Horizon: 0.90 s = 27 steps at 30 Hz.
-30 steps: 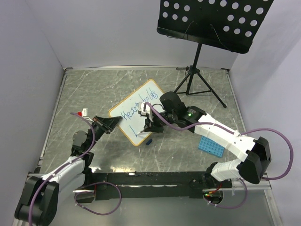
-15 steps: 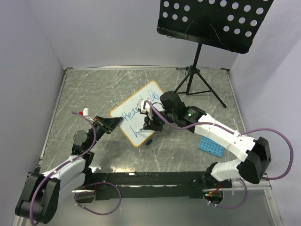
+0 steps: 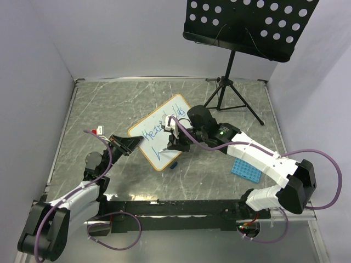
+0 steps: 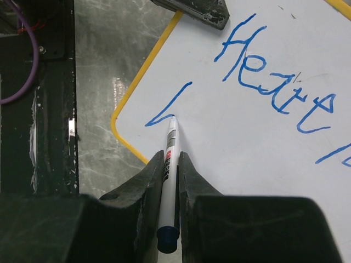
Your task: Write a sentence on the whiteboard
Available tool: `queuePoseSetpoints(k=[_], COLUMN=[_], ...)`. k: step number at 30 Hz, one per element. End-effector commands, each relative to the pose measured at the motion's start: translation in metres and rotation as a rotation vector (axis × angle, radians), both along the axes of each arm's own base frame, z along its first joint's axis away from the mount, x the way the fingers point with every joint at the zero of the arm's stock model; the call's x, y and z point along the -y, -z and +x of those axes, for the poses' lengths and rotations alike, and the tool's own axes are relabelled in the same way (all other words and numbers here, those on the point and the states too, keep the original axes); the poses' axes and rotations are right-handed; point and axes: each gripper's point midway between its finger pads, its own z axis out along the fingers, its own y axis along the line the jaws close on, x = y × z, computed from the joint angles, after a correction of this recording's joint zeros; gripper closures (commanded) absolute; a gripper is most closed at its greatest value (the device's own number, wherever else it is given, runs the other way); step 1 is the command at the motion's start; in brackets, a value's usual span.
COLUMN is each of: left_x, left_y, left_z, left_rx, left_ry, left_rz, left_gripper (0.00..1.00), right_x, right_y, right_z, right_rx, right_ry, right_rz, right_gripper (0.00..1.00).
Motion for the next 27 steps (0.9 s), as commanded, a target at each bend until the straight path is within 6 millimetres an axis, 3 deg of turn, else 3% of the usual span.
queuePoseSetpoints(k=[1, 16, 24, 27], left_x=[-0.003, -0.008, -0.005, -0.003], left_y=[-0.066, -0.064, -0.057, -0.057], left_z=[-0.014, -0.013, -0.012, -0.013], left_rx=[0.213, 0.21, 0.196, 0.197], left_ry=[0.011, -0.021, -0.005, 0.011], left_rz=[-0.103, -0.097, -0.078, -0.077], left_gripper=[0.99, 0.99, 0.99, 0.99], right_x=[0.001, 0.007, 0.014, 0.018], right_y=[-0.005, 0.001, -0.039, -0.039], right_z=[0.0, -0.008, -0.002, 0.006], right_rx=[0.027, 0.023, 0.006, -0.002], right_ry=[-0.04, -0.086, -0.058, -0.026], right_rz=[0.0, -0.022, 0.111, 0.122], right_gripper=[1.0, 1.0, 1.0, 1.0])
